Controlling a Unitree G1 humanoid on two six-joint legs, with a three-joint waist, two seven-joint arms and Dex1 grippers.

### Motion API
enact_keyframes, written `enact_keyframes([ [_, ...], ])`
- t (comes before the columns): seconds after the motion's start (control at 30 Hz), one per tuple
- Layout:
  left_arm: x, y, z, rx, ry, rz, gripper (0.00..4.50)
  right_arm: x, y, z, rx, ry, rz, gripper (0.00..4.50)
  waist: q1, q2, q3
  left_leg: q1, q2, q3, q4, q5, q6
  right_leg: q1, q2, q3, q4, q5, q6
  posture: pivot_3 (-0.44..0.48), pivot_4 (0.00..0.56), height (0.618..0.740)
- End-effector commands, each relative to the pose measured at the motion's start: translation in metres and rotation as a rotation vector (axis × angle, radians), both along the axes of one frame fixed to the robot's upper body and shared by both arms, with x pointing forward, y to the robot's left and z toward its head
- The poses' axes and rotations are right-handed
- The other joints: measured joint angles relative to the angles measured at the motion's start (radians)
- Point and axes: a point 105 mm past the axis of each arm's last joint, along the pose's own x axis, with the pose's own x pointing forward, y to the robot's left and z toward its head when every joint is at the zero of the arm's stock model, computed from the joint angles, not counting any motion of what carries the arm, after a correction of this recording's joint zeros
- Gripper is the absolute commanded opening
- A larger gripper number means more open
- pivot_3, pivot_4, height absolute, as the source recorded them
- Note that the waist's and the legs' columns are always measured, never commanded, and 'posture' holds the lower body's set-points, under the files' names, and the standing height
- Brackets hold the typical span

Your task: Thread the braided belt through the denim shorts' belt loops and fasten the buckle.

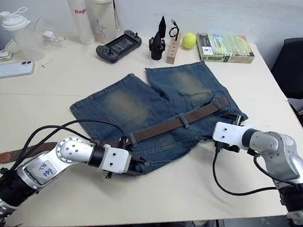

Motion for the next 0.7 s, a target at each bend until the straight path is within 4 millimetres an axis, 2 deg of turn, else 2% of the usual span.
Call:
enact_keyframes([
  [0.03,0.004,0.005,0.011,-0.008,-0.046,0.012,0.03,-0.003,-0.010,-0.033,-0.039,0.102,-0.046,2.63,0.000,0.000,0.000,0.000,0.000,0.000,0.000,0.000,0.000,0.000,0.000,0.000,0.000,0.000,0.000,0.000,0.150,0.724],
  [0.1,0.006,0.009,0.013,-0.010,-0.049,0.026,0.00,-0.003,-0.007,-0.034,-0.027,0.106,-0.042,1.66,-0.001,0.000,0.000,0.000,0.000,0.000,0.001,0.000,0.000,0.000,0.000,0.000,0.001,0.000,0.000,0.000,0.150,0.724],
  [0.2,0.010,0.026,0.013,0.010,-0.045,0.035,0.00,-0.005,0.004,-0.032,0.016,0.110,-0.014,0.26,-0.003,0.000,0.000,0.000,0.001,0.000,0.002,0.000,0.000,0.000,0.000,0.000,0.001,0.000,-0.001,0.000,0.150,0.724],
  [0.23,0.016,0.040,0.012,0.029,-0.046,0.066,0.00,-0.008,0.015,-0.029,0.054,0.115,0.016,0.07,-0.004,0.000,0.000,0.000,0.001,0.000,0.002,0.000,0.000,-0.001,0.000,0.000,0.001,0.000,-0.001,0.000,0.150,0.724],
  [0.4,0.040,0.107,0.004,0.140,-0.082,0.166,0.00,-0.030,0.066,-0.019,0.170,0.152,0.155,0.07,-0.014,0.001,-0.001,0.000,0.004,0.000,-0.002,0.000,-0.004,-0.002,0.001,-0.003,0.002,-0.002,-0.006,0.000,0.150,0.724],
  [0.47,0.051,0.133,0.001,0.170,-0.090,0.223,0.00,-0.041,0.089,-0.020,0.194,0.166,0.202,0.07,-0.020,0.004,-0.002,0.001,0.004,-0.001,-0.003,0.001,-0.005,-0.003,0.001,-0.004,0.003,-0.003,-0.007,0.000,0.150,0.724],
  [0.53,0.058,0.166,-0.009,0.253,-0.111,0.274,0.00,-0.048,0.119,-0.025,0.237,0.167,0.242,0.07,-0.025,0.005,-0.003,0.001,0.004,-0.001,-0.004,0.001,-0.006,-0.003,0.001,-0.005,0.004,-0.004,-0.008,0.000,0.150,0.724],
  [0.6,0.061,0.185,-0.015,0.302,-0.124,0.299,0.00,-0.048,0.137,-0.029,0.247,0.154,0.249,0.07,-0.030,0.005,-0.003,0.004,0.004,0.000,-0.005,0.002,-0.006,-0.003,0.002,-0.004,0.007,-0.004,-0.009,0.000,0.150,0.724],
  [0.7,0.068,0.194,-0.016,0.301,-0.157,0.334,0.00,-0.039,0.145,-0.036,0.208,0.129,0.231,0.07,-0.033,0.008,-0.006,0.011,0.004,0.004,-0.008,0.001,-0.007,-0.002,0.002,-0.004,0.012,-0.005,-0.011,0.000,0.150,0.724],
])
